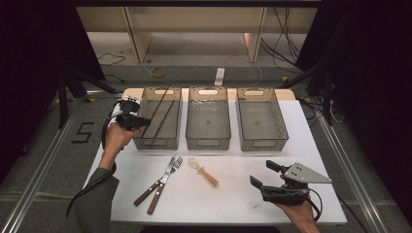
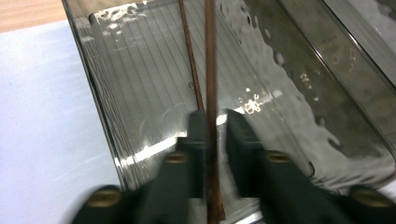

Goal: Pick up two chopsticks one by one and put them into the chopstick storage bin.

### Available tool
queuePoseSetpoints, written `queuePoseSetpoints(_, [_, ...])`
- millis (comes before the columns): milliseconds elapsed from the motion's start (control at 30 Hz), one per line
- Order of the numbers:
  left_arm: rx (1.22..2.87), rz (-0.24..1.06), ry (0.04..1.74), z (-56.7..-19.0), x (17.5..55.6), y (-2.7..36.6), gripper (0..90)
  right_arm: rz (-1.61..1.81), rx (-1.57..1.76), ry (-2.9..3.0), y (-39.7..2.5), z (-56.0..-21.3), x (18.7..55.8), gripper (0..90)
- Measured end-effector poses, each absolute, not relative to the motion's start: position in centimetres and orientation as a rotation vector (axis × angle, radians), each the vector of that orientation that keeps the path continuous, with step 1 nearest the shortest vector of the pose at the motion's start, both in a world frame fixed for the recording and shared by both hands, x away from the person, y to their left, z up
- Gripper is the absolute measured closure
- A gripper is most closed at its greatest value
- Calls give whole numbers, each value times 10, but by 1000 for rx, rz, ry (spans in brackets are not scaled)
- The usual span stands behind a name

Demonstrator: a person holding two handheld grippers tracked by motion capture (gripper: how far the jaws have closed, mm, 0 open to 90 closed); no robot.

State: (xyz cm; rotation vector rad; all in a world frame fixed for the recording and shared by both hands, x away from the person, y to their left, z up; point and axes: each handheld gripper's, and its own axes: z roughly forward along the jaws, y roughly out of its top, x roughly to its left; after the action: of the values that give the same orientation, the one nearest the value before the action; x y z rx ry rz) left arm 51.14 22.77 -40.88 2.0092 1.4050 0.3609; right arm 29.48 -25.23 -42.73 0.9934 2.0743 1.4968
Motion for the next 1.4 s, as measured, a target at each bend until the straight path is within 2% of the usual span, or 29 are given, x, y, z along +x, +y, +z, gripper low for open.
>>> queuePoseSetpoints(67, [1994, 337, 1410, -408, 512, 229, 627, 1496, 994, 2076, -252, -427, 295, 217])
queuePoseSetpoints(133, [1989, 324, 1409, -405, 511, 229, 562, 1497, 992, 2075, -252, -427, 295, 217])
queuePoseSetpoints(433, [1966, 283, 1390, -387, 497, 224, 366, 1493, 991, 2075, -252, -427, 294, 217])
queuePoseSetpoints(900, [1978, 308, 1364, -377, 468, 216, 252, 1487, 992, 2082, -252, -427, 295, 217])
queuePoseSetpoints(1400, [1924, 346, 1318, -375, 432, 206, 213, 1483, 979, 2093, -247, -427, 295, 218])
